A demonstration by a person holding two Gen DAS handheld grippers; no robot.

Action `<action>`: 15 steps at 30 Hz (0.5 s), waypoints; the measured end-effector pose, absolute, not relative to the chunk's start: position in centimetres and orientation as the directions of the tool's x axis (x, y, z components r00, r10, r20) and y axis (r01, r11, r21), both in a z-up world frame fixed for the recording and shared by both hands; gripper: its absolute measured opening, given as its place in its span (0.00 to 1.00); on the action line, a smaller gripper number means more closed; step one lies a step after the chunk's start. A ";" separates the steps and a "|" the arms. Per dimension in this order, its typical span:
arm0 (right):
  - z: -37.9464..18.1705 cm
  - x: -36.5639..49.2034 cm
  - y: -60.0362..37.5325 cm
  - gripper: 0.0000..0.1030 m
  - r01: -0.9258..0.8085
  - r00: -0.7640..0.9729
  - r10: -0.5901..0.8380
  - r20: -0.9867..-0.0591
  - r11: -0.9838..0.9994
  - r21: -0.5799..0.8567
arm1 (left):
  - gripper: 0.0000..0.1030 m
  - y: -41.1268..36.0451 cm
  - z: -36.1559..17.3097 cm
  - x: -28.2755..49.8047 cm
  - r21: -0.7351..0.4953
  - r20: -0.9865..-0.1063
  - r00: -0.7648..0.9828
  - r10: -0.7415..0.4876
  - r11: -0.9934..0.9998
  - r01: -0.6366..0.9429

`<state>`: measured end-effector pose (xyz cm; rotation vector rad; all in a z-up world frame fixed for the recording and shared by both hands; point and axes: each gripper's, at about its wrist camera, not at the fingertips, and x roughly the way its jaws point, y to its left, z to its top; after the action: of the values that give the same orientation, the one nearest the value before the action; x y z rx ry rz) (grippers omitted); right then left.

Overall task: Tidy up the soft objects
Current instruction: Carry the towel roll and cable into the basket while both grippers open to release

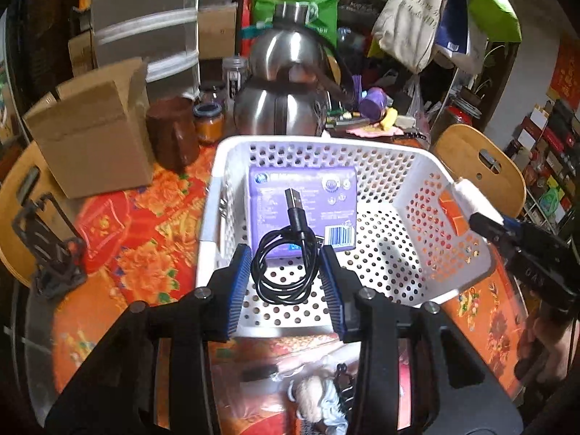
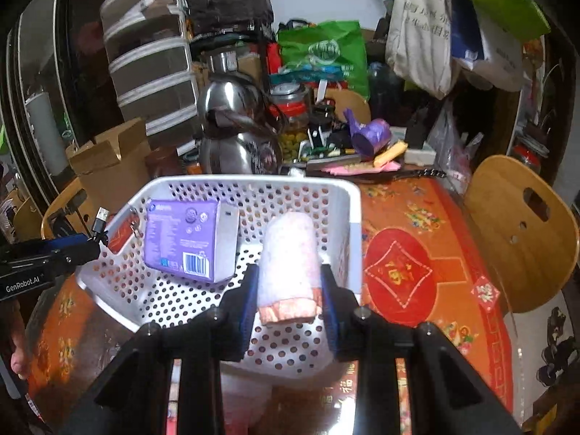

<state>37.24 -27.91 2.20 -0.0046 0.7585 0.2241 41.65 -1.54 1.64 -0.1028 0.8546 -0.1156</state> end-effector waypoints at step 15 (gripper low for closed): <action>0.2 37.4 -26.2 0.34 -0.239 0.698 0.223 -0.680 0.968 0.072 | 0.37 -1.5 -0.6 42.3 -0.138 -0.758 0.635 -0.144 0.989 0.060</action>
<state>37.43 -26.16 0.17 -0.0224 0.7550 0.2570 42.26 -1.49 -0.56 -0.1037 0.8748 -0.1168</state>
